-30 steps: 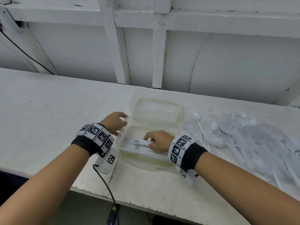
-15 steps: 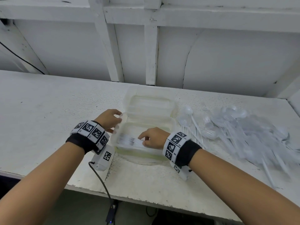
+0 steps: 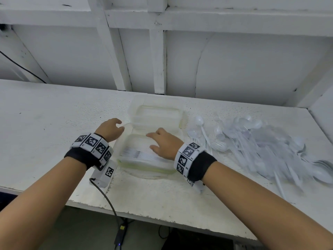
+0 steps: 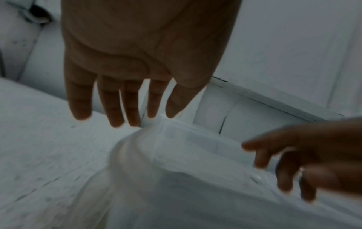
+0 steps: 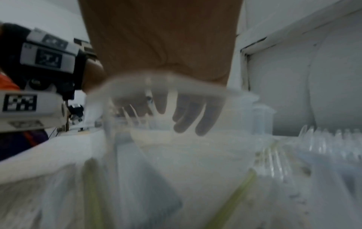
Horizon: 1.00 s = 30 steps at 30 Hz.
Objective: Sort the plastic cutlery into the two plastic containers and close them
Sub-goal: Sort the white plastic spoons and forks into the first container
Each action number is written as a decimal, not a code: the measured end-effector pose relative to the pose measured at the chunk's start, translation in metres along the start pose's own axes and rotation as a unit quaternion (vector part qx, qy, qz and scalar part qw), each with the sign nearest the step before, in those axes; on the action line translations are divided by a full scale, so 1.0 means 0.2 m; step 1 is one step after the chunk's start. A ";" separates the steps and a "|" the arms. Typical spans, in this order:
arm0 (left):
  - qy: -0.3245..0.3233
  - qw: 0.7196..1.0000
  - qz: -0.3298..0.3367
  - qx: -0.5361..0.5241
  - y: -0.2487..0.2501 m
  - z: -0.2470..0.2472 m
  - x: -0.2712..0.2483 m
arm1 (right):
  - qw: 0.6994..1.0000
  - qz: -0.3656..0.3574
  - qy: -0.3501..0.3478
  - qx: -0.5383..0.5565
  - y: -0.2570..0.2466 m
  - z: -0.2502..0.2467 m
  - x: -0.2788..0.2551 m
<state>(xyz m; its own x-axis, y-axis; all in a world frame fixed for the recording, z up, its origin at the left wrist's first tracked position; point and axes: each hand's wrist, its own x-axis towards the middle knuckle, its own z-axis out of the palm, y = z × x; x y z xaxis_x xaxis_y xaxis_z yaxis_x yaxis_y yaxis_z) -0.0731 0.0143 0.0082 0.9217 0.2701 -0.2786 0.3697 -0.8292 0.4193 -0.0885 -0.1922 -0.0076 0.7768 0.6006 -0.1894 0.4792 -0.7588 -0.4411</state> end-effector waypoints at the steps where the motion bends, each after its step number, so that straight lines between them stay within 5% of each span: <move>1: 0.033 0.999 0.015 0.016 0.02 0.00 -0.01 | 0.999 -0.012 0.038 0.014 0.02 -0.04 -0.04; 6: 0.164 0.964 0.202 -0.055 0.36 0.07 -0.23 | 0.985 -0.001 0.152 0.083 0.23 -0.20 -0.38; 11: 0.032 0.916 0.390 -0.093 0.81 0.34 -0.54 | 0.964 0.149 0.191 0.110 0.56 -0.22 -0.77; 13: -0.041 0.923 0.378 -0.066 0.92 0.50 -0.56 | 0.959 0.189 0.180 0.113 0.65 -0.20 -0.87; 16: -0.103 0.955 0.274 -0.053 1.03 0.69 -0.49 | 0.953 0.220 0.168 0.122 0.73 -0.15 -0.96; 22: -0.039 0.997 0.071 0.014 1.15 0.82 -0.30 | 0.948 0.231 0.166 0.144 0.75 -0.10 -0.95; 30: -0.064 0.991 0.114 0.030 1.12 0.80 -0.22 | 0.945 0.213 0.176 0.174 0.74 -0.10 -0.89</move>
<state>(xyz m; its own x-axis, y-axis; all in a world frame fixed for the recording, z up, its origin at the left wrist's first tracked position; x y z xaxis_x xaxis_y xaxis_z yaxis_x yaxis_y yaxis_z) -0.0502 -0.2606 -0.0237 0.9567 0.0120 -0.2908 0.1427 -0.8901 0.4329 -0.1473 -0.4160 -0.0212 0.9862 0.0921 -0.1377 -0.0230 -0.7471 -0.6644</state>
